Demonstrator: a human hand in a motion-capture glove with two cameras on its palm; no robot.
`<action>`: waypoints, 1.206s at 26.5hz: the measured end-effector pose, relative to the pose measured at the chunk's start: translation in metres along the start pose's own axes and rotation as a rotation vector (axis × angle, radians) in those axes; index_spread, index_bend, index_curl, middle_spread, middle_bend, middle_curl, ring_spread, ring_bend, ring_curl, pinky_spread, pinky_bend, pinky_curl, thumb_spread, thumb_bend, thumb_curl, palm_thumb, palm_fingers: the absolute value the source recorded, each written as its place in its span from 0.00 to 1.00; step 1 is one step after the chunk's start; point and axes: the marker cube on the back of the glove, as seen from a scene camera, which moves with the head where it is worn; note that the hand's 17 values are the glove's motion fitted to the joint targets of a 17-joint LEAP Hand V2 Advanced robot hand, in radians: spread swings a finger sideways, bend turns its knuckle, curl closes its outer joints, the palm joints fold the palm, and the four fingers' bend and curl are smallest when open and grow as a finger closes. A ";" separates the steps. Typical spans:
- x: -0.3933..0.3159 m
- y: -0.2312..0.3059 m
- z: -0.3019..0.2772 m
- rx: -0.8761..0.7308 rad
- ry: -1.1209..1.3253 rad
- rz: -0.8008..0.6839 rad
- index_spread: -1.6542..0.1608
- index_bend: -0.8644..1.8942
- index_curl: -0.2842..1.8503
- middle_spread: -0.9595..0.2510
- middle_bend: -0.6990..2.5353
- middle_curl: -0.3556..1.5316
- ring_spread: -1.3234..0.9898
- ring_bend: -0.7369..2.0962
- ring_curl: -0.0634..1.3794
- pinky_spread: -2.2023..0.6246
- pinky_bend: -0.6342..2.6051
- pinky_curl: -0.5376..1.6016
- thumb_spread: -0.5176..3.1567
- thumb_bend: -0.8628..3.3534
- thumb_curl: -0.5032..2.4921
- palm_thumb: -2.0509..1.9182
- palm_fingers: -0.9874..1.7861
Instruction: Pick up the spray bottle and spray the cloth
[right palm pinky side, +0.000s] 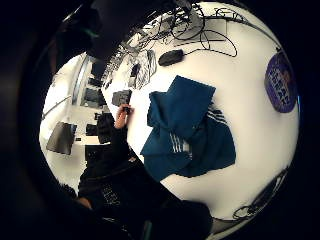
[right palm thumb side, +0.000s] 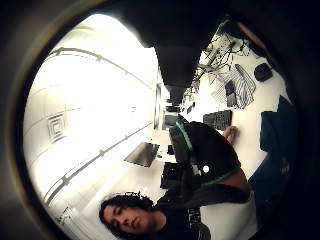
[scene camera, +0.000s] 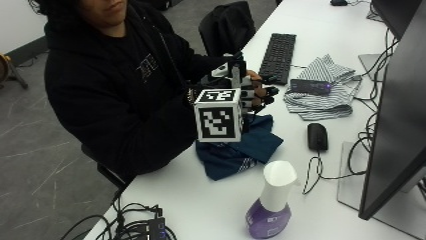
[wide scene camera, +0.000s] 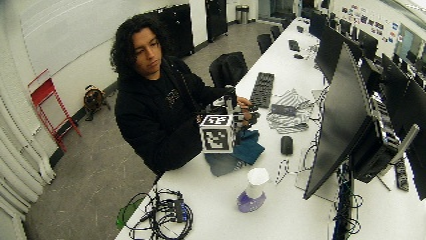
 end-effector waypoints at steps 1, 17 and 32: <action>0.001 0.000 -0.004 0.013 -0.007 0.002 0.71 0.36 0.22 0.80 0.29 0.36 0.55 0.40 0.25 0.82 0.33 0.41 0.45 0.21 0.26 0.65 0.53; 0.016 0.028 -0.130 0.352 -0.101 0.036 0.73 0.37 0.25 0.81 0.29 0.37 0.55 0.40 0.26 0.83 0.30 0.40 0.46 0.20 0.27 0.67 0.57; 0.060 0.014 -0.171 0.592 0.033 0.190 0.73 0.35 0.25 0.81 0.28 0.38 0.55 0.40 0.27 0.82 0.30 0.41 0.46 0.20 0.28 0.67 0.60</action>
